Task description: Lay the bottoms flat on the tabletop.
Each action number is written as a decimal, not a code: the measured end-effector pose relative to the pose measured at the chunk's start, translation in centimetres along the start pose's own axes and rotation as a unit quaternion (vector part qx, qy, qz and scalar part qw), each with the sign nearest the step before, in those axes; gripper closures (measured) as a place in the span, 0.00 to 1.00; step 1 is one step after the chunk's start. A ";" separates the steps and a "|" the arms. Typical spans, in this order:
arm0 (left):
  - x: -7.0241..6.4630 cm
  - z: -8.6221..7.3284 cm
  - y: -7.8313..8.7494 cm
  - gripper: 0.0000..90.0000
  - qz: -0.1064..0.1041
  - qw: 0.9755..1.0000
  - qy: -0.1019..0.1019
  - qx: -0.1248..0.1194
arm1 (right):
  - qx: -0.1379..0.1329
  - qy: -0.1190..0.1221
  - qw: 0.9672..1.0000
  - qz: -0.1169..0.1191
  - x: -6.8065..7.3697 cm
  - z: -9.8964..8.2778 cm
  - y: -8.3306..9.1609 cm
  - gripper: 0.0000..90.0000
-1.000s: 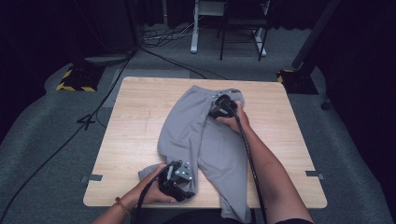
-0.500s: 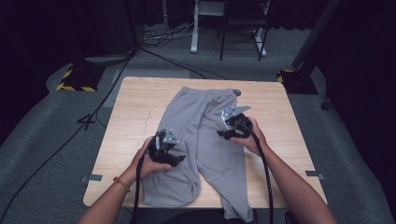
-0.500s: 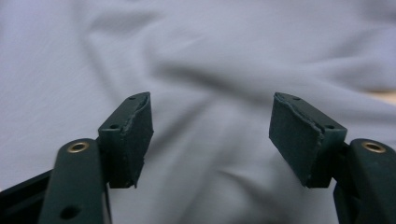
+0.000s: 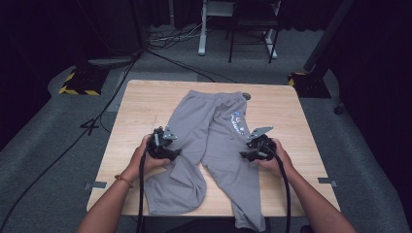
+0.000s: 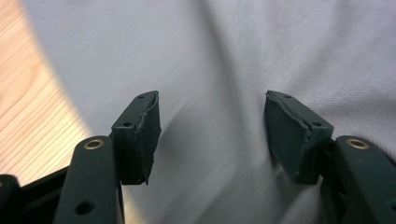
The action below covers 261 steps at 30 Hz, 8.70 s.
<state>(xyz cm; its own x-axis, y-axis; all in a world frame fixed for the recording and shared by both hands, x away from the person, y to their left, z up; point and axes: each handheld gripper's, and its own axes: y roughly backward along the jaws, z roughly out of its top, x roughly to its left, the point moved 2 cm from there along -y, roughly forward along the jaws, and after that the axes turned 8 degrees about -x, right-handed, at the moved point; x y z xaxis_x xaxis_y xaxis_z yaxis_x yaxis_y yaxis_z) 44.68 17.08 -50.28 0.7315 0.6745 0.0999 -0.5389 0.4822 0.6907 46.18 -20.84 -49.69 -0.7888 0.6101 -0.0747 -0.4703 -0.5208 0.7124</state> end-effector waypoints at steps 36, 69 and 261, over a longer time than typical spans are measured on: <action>-6.8 -5.3 5.6 0.25 -0.075 0.997 -0.003 -0.009 | 0.021 0.105 0.983 0.152 11.8 -4.4 6.2 0.54; -0.7 4.5 -4.1 0.35 -0.014 0.998 0.050 -0.031 | 0.004 0.102 0.988 0.112 11.9 -3.8 5.8 0.59; -4.4 -4.7 8.4 0.20 0.011 0.999 0.009 -0.045 | -0.063 -0.014 0.995 -0.078 -0.4 -9.5 13.1 0.27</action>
<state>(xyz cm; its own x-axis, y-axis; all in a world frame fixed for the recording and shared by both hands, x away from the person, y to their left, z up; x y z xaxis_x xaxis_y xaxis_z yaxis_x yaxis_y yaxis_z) 34.96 20.77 -48.31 0.7121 0.6946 0.1017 -0.5912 0.5152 0.6205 36.59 -33.55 -46.98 -0.6910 0.7056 -0.1569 -0.6338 -0.4870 0.6010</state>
